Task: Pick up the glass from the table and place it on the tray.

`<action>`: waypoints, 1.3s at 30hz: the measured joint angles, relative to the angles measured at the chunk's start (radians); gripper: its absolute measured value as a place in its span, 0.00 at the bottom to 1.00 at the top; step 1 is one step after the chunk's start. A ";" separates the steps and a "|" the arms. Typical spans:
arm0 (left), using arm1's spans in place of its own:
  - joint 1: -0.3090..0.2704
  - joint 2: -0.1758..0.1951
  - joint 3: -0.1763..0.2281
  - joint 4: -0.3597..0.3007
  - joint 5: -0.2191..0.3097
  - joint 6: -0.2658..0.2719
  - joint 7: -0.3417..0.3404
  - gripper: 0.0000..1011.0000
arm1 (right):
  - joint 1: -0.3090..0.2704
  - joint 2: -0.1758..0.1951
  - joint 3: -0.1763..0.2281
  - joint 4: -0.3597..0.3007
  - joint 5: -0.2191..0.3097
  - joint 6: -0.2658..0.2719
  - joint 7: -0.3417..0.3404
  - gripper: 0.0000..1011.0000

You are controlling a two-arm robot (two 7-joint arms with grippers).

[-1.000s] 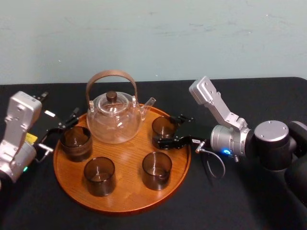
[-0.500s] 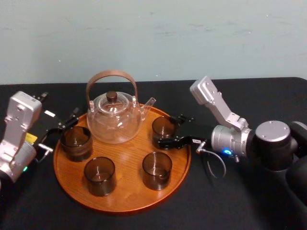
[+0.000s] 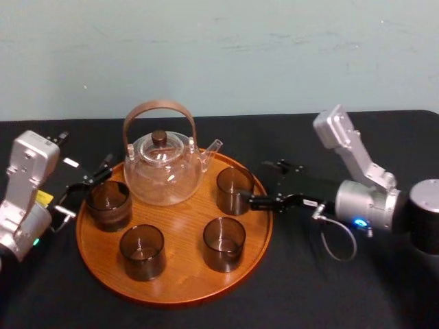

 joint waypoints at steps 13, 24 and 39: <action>0.000 0.000 0.000 0.000 0.000 0.000 0.000 0.99 | -0.160 0.128 0.124 -0.179 0.094 -0.049 -0.074 0.99; 0.000 0.000 0.000 0.000 0.000 0.000 0.000 0.99 | -0.261 0.112 0.228 -0.225 0.102 -0.102 -0.220 0.99; 0.000 0.000 0.000 0.000 0.000 0.000 0.000 0.99 | -0.263 -0.004 0.264 -0.142 0.020 -0.175 -0.341 0.99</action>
